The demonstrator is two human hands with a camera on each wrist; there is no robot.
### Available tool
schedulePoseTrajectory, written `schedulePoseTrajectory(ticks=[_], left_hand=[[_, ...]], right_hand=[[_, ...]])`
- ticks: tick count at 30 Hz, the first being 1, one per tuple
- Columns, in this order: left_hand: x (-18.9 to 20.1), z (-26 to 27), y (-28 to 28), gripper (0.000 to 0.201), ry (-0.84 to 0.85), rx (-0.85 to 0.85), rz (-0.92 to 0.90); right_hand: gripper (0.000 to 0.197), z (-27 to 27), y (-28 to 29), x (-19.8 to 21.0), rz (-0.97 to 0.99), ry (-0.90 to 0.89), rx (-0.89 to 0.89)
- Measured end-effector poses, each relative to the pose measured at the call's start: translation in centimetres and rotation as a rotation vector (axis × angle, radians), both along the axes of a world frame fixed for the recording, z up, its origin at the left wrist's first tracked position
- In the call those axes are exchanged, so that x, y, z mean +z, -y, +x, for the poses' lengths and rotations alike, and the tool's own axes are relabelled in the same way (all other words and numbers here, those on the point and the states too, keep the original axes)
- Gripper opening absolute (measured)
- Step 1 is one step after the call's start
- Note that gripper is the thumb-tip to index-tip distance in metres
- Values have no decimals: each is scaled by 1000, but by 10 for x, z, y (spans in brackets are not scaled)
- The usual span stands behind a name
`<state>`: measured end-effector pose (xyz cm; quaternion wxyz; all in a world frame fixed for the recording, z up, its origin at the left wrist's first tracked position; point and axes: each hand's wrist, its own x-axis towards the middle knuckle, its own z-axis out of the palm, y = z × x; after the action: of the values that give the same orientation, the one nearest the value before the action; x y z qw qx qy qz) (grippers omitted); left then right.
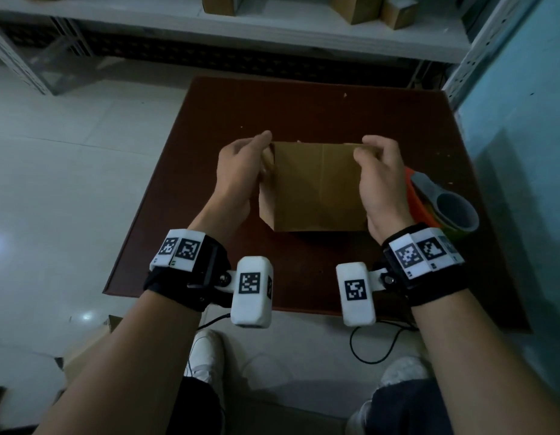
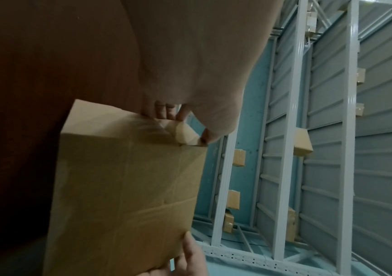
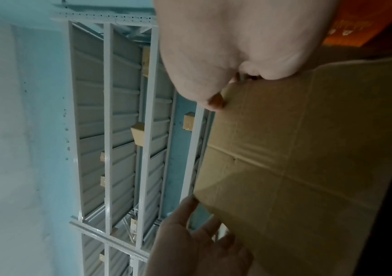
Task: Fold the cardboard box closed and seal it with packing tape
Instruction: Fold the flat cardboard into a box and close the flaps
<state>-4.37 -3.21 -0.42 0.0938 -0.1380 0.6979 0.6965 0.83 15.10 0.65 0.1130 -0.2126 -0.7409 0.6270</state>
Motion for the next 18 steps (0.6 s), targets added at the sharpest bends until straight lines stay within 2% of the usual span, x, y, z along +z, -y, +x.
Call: schedulePoseTrajectory(ticks=[5,9,12,18], left_hand=[[3,0,-5,63,-111,-47,52],[5,2,-5,74,-127,-102,78],[8,4,-5,60,-112,-103,93],[9,8,-7,60,-119,-195,34]], right_hand=[[29,-2,5,0,-80,-43,-21],[23,-2,4,0,-110,-59,-41],[19,-2,3,0,-124,-62,-52],[33,-2,6,-1,-129,-89,-116]])
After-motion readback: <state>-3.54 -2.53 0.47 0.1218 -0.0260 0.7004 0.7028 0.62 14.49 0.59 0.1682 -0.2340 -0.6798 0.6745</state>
